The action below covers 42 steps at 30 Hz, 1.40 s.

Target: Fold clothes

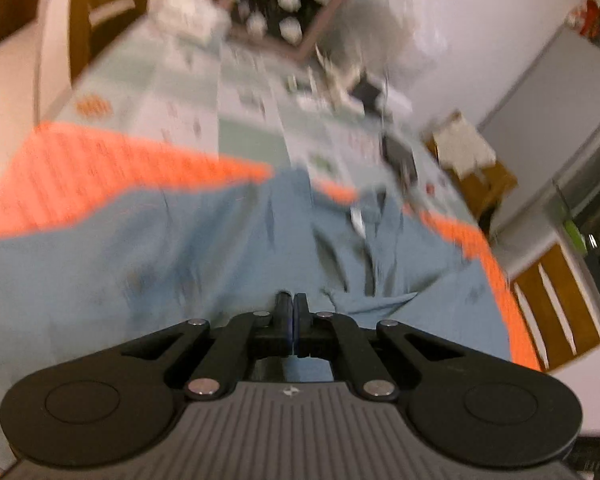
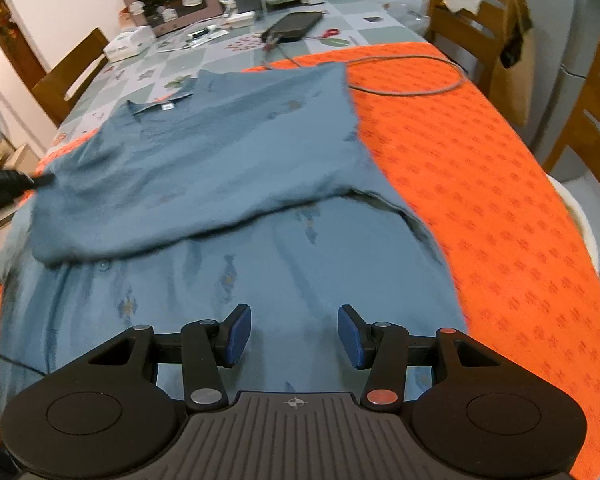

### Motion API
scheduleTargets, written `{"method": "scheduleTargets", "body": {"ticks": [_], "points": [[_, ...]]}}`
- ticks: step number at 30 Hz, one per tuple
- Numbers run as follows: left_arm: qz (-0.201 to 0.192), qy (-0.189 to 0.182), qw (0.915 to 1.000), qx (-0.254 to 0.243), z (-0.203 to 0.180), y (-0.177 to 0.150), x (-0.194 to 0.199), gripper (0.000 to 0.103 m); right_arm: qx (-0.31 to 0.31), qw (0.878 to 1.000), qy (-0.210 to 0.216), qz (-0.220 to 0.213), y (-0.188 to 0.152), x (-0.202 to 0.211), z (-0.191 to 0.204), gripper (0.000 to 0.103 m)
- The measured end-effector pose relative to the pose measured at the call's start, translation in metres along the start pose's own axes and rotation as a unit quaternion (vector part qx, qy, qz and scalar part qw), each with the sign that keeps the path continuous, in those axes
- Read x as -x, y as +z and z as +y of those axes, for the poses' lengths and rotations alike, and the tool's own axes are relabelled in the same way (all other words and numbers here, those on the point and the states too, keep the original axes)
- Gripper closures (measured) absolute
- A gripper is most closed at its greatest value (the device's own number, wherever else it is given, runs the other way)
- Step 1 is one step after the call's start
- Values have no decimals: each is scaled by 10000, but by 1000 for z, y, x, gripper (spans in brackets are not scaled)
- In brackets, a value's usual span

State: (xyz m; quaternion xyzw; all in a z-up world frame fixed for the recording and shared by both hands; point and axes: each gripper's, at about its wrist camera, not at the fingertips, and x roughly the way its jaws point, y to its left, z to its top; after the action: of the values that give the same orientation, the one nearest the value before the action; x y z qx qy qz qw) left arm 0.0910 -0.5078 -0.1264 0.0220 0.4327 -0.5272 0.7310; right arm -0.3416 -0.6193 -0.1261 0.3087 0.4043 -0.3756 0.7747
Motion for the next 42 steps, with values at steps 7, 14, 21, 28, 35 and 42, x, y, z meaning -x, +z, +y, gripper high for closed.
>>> {"method": "scheduleTargets", "body": {"ticks": [7,14,21,28,35,42], "points": [[54,269,9995,-179,2,22,0,102,-195,9993,-306,-33,-23,15,-19,52],[282,493,9980,-281,5,5,-16,83,-264,9966,-749,-208,-55,45,-38,52],[320,698,9970,-6,9,-15,-11,49,-497,9917,-1172,-202,-98,72,-66,52],[432,723,9963,139,-2,-25,-25,49,-793,9901,-1158,-75,-133,80,-98,52],[233,1020,9944,138,-12,-20,-43,49,-789,9934,-814,200,-151,66,-113,73],[218,1382,9901,96,-21,-21,-53,94,-656,9956,-656,123,-150,71,-112,97]]}}
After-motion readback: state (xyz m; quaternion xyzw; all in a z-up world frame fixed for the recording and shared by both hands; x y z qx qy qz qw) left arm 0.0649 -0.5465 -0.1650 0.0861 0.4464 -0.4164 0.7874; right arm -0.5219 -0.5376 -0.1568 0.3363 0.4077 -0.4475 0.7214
